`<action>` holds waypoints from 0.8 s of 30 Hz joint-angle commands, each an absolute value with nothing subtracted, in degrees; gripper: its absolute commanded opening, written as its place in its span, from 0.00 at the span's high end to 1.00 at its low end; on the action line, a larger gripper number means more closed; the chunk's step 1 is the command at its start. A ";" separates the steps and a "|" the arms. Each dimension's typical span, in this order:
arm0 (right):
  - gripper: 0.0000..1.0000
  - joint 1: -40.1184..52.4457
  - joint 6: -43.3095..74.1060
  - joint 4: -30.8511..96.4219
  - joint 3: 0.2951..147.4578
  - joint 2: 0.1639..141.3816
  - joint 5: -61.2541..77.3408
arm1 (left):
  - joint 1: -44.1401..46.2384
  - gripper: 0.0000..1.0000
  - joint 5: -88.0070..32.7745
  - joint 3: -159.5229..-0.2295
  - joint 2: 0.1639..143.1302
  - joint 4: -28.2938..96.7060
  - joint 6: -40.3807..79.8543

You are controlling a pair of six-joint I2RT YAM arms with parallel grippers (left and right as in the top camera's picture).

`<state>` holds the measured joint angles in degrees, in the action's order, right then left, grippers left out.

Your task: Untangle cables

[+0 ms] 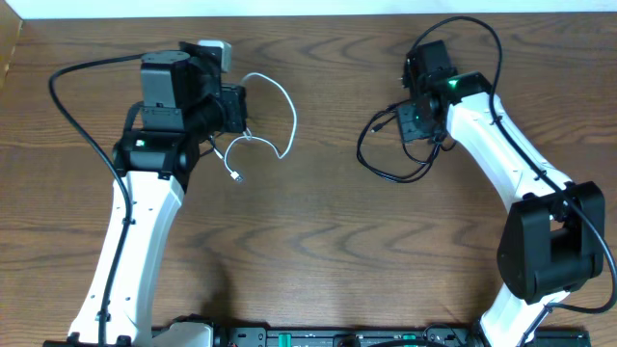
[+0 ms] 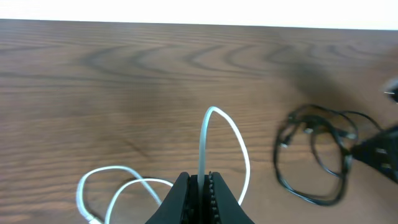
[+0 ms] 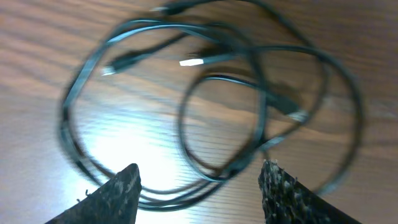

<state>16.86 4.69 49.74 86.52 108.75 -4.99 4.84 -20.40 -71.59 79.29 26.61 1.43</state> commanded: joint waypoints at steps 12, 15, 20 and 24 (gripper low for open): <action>0.43 21.54 -14.02 44.93 87.46 106.91 30.89 | 15.40 0.92 -24.80 -71.46 78.98 24.43 0.84; 0.42 21.54 -16.56 44.91 87.46 106.72 35.70 | 15.57 0.92 -24.80 -71.46 79.00 24.12 0.86; 0.42 21.47 -16.86 43.75 87.46 106.00 37.78 | 15.57 0.92 -22.22 -71.46 79.02 24.21 0.86; 0.40 21.32 -11.27 42.61 87.46 104.86 30.09 | 15.57 0.92 -20.01 -71.46 79.29 24.16 0.84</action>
<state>21.34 -14.04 43.09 86.52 107.77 33.23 15.59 -22.59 -71.59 79.29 24.21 1.43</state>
